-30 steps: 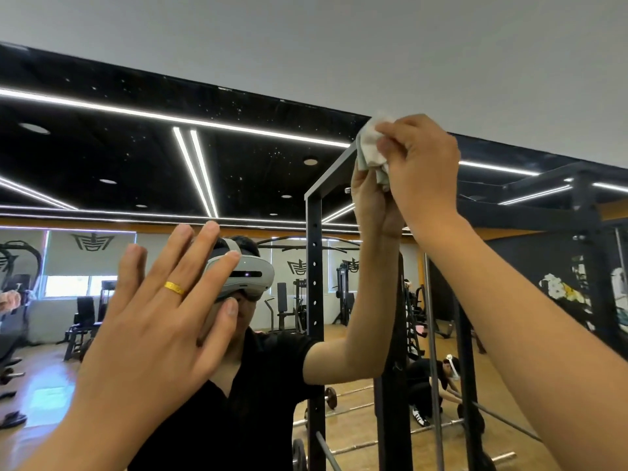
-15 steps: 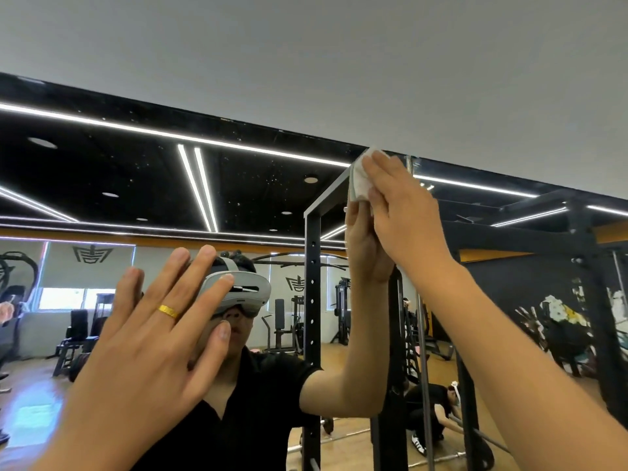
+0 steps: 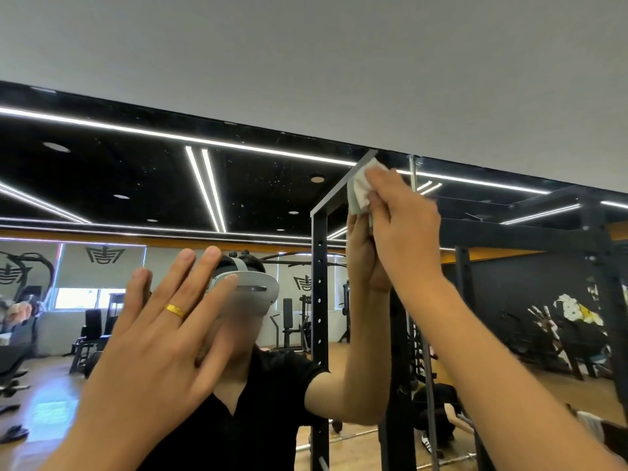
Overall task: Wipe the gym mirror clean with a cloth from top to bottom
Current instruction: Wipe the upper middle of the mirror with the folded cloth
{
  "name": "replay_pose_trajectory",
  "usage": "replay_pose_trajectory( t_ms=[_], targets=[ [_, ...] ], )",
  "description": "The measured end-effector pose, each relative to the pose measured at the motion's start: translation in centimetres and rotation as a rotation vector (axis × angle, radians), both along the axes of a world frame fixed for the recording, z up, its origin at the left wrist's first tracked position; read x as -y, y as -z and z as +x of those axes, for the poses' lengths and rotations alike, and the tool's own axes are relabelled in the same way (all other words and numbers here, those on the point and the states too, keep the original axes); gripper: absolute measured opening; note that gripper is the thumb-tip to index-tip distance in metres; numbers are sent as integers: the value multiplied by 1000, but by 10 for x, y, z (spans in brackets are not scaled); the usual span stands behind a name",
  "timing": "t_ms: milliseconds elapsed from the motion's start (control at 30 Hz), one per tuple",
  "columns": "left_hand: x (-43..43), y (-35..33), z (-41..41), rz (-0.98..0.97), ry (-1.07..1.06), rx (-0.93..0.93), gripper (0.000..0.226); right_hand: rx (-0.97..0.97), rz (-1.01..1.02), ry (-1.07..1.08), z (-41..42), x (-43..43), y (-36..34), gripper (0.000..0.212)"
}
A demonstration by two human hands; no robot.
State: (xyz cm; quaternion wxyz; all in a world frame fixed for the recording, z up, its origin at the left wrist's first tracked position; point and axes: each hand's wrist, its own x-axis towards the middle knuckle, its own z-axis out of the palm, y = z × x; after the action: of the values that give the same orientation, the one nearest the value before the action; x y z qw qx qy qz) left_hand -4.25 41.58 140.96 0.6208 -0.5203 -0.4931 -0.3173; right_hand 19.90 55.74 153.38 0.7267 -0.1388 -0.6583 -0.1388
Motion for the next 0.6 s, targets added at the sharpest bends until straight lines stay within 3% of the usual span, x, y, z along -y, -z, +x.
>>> replay_pose_trajectory(
  t_ms=[133,367,533,600],
  targets=[
    [1,0,2,-7,1,14,56,17,22,11,-7,-2,32,37],
    [2,1,1,-18,5,17,56,51,13,134,-11,8,-50,34],
    [3,0,2,-19,14,22,55,118,28,-36,-19,2,45,34],
    [3,1,3,-20,12,28,56,205,85,66,-10,0,54,42]
  ],
)
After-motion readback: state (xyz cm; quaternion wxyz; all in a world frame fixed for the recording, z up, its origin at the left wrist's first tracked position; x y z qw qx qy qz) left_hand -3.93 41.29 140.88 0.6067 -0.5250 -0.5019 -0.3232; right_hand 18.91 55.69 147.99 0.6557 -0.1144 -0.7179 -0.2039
